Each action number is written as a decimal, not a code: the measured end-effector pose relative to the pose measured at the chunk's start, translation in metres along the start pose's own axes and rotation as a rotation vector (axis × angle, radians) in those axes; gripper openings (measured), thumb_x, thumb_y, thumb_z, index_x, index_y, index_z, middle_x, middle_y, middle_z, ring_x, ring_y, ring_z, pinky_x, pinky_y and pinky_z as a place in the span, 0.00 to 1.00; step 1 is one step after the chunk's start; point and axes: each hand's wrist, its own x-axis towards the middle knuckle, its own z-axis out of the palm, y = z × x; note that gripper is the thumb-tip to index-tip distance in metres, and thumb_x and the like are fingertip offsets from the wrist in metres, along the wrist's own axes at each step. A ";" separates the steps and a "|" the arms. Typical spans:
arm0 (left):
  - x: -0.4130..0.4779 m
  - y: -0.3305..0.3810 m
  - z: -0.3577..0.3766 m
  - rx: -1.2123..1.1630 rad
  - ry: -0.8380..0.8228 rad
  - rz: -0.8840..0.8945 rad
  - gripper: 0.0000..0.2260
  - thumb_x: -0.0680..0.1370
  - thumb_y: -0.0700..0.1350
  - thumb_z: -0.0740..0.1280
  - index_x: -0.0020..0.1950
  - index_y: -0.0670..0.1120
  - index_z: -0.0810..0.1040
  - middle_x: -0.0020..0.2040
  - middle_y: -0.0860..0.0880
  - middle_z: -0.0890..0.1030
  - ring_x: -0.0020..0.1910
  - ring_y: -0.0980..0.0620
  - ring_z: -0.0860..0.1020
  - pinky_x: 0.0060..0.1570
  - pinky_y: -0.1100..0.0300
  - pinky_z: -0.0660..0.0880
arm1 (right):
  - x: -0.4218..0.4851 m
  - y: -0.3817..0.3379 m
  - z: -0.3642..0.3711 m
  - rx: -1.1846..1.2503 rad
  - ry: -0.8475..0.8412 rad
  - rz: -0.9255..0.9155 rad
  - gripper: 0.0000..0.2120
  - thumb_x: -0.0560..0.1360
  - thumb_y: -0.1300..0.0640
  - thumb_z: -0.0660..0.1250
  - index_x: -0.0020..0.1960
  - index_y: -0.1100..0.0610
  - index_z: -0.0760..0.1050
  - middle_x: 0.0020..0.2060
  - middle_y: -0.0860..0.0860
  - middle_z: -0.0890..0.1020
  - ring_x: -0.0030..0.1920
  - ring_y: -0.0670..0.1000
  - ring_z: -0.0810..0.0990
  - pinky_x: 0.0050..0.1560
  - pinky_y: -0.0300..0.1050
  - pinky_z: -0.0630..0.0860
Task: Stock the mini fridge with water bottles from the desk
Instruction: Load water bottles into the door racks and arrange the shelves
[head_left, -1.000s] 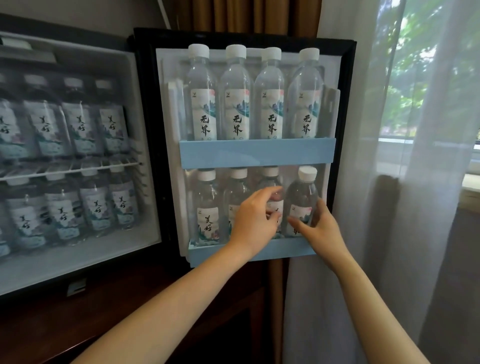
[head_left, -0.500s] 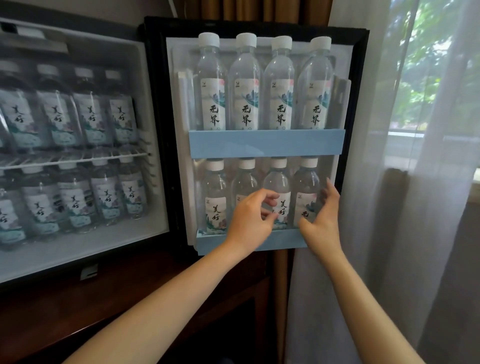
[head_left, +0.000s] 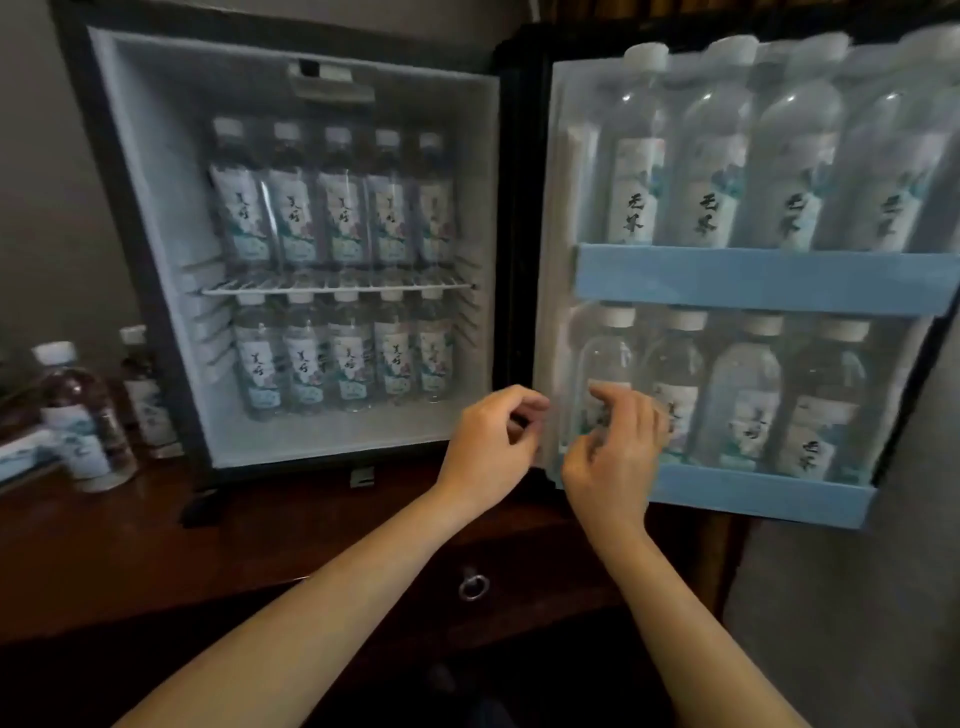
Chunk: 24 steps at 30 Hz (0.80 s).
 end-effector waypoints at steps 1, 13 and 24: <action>-0.005 -0.009 -0.015 0.024 0.021 -0.042 0.07 0.75 0.35 0.67 0.51 0.45 0.78 0.40 0.58 0.76 0.37 0.56 0.80 0.42 0.57 0.80 | -0.004 -0.010 0.011 0.018 -0.014 -0.026 0.18 0.63 0.65 0.54 0.52 0.62 0.71 0.44 0.59 0.76 0.49 0.54 0.68 0.51 0.39 0.63; -0.100 -0.107 -0.207 0.245 0.363 -0.516 0.07 0.77 0.37 0.64 0.48 0.48 0.78 0.40 0.54 0.78 0.30 0.60 0.79 0.36 0.62 0.76 | -0.081 -0.157 0.170 0.405 -0.726 -0.011 0.16 0.69 0.70 0.59 0.55 0.61 0.75 0.50 0.55 0.78 0.55 0.56 0.75 0.55 0.45 0.71; -0.117 -0.213 -0.328 0.211 0.636 -0.942 0.21 0.73 0.34 0.67 0.64 0.45 0.69 0.59 0.46 0.73 0.50 0.49 0.75 0.47 0.52 0.76 | -0.113 -0.265 0.311 0.687 -1.325 0.321 0.24 0.76 0.63 0.61 0.71 0.57 0.62 0.63 0.56 0.75 0.63 0.55 0.74 0.61 0.46 0.70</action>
